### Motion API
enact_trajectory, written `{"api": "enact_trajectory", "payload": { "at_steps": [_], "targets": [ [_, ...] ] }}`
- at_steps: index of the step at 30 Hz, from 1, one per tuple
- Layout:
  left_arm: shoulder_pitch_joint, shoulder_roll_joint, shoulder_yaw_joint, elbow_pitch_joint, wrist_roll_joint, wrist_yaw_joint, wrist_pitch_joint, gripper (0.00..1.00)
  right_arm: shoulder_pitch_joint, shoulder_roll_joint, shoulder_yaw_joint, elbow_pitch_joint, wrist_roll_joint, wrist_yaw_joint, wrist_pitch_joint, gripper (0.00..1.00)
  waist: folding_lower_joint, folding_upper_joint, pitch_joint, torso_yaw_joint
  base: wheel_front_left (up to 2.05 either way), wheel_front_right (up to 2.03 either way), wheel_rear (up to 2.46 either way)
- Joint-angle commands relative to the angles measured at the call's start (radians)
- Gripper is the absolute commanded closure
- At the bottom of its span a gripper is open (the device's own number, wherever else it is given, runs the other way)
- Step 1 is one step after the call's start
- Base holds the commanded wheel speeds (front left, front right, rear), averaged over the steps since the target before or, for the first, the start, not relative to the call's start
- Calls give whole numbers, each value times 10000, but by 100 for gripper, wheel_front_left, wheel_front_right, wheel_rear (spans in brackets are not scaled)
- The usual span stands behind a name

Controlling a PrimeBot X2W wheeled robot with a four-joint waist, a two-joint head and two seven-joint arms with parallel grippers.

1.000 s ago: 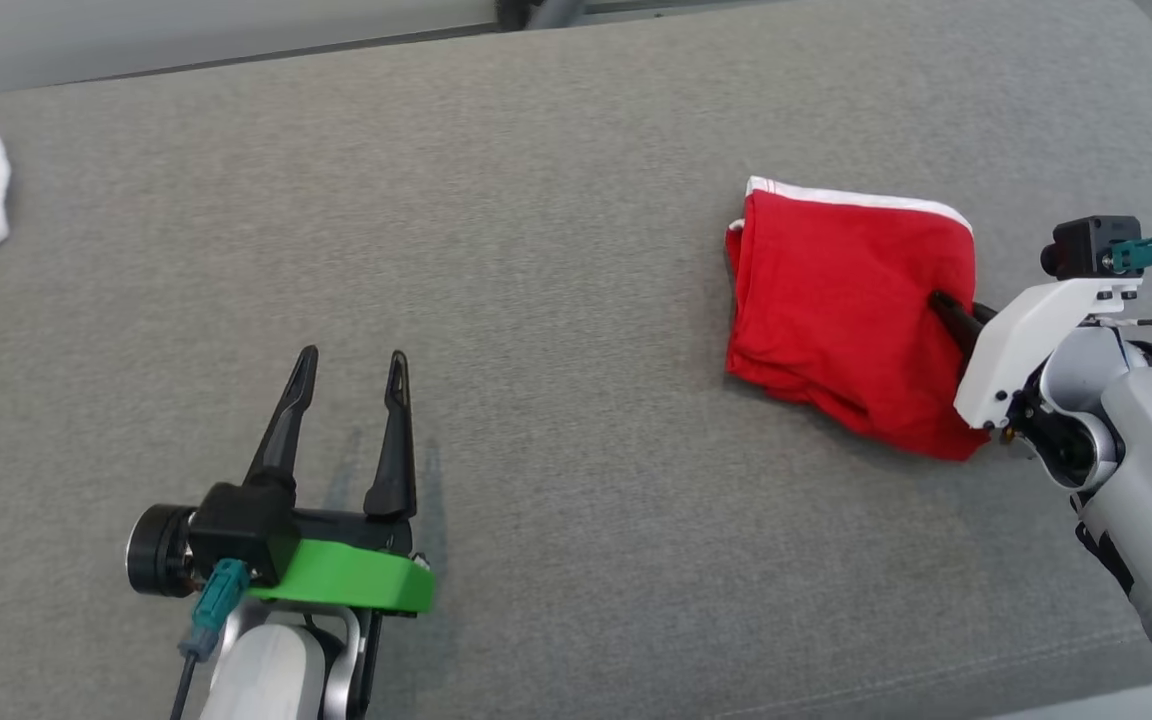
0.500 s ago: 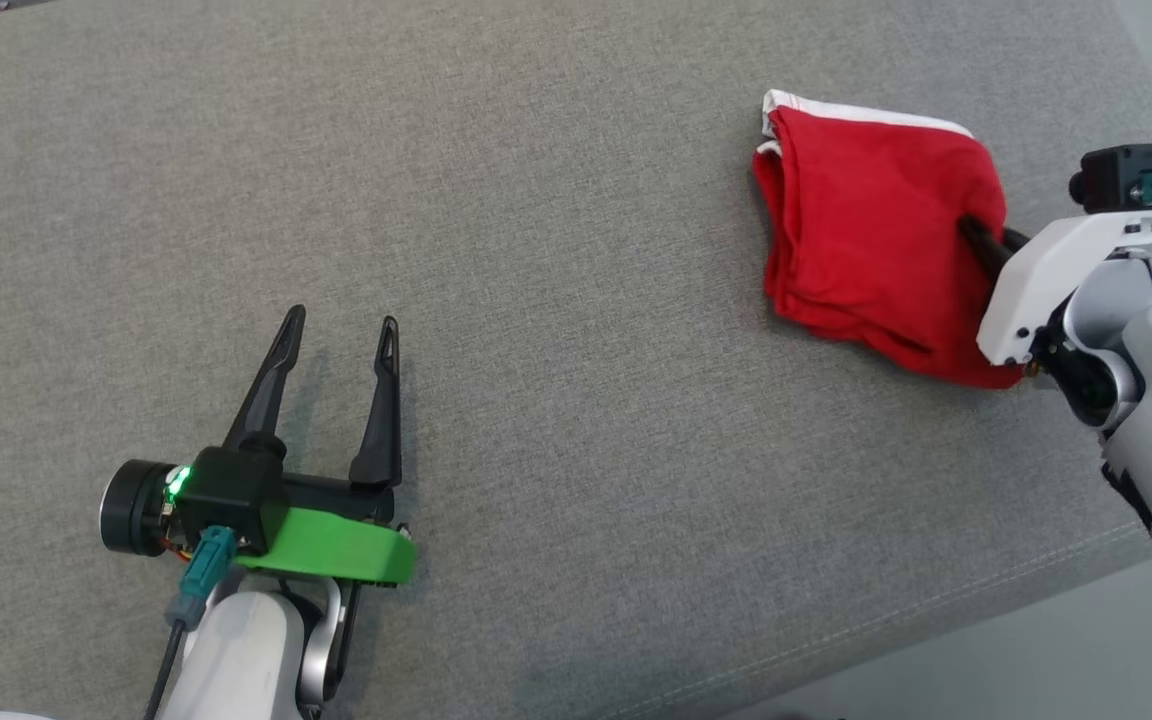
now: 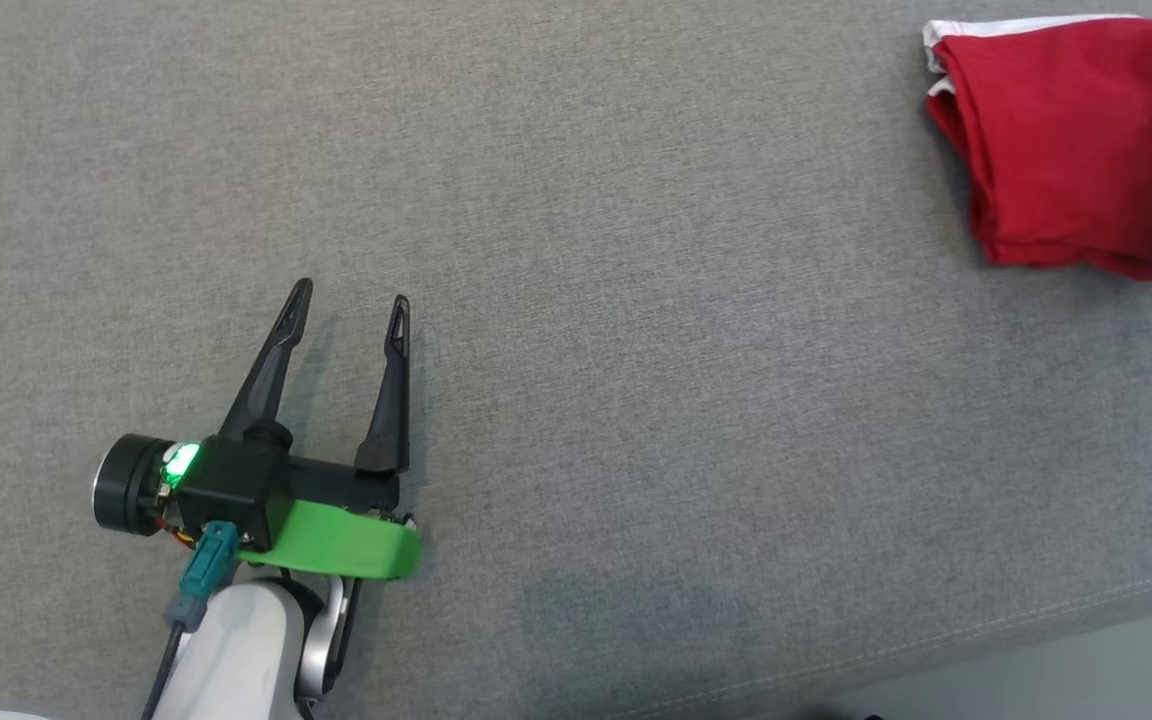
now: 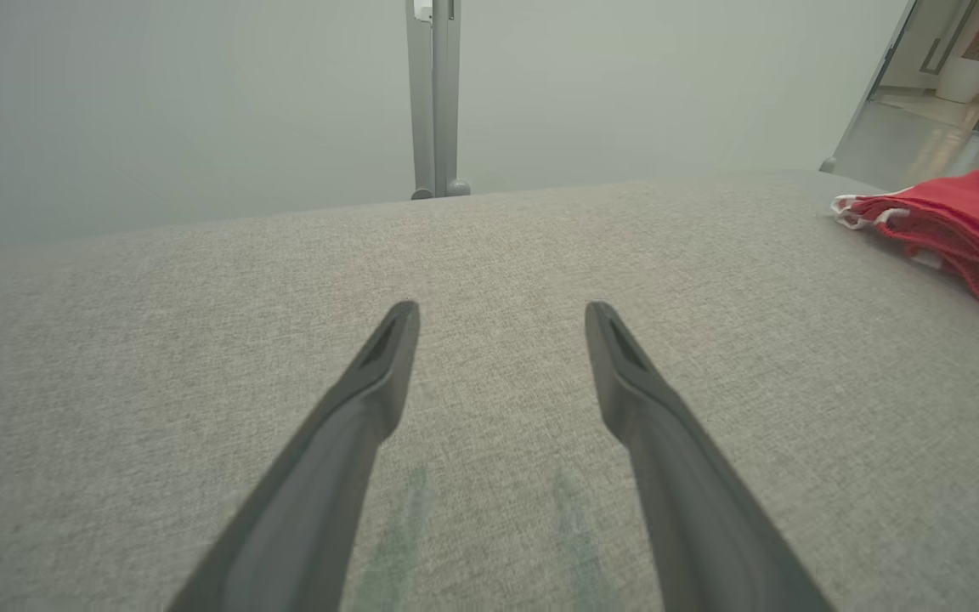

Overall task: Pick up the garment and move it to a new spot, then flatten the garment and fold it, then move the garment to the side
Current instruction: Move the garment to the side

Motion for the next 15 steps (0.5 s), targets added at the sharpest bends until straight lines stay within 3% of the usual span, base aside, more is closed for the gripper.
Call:
{"api": "enact_trajectory", "payload": {
  "at_steps": [1, 8, 15],
  "targets": [
    [-134, 78, 1, -68, 67, 24, 8, 0, -181, -134, 35, 116, -132, -18, -81, 100, 0, 31, 226, 295, 0, 0, 0],
    [-10, 188, -256, -584, 204, 48, 281, 0, -1075, -781, 343, 843, -873, -18, -422, 100, 0, 31, 444, 766, 0, 0, 0],
    [169, 306, -357, -1004, 285, 148, 492, 0, -1543, -807, 435, 1606, -1349, -18, -1083, 100, 0, 31, 583, 907, 0, 0, 0]
  ]
}}
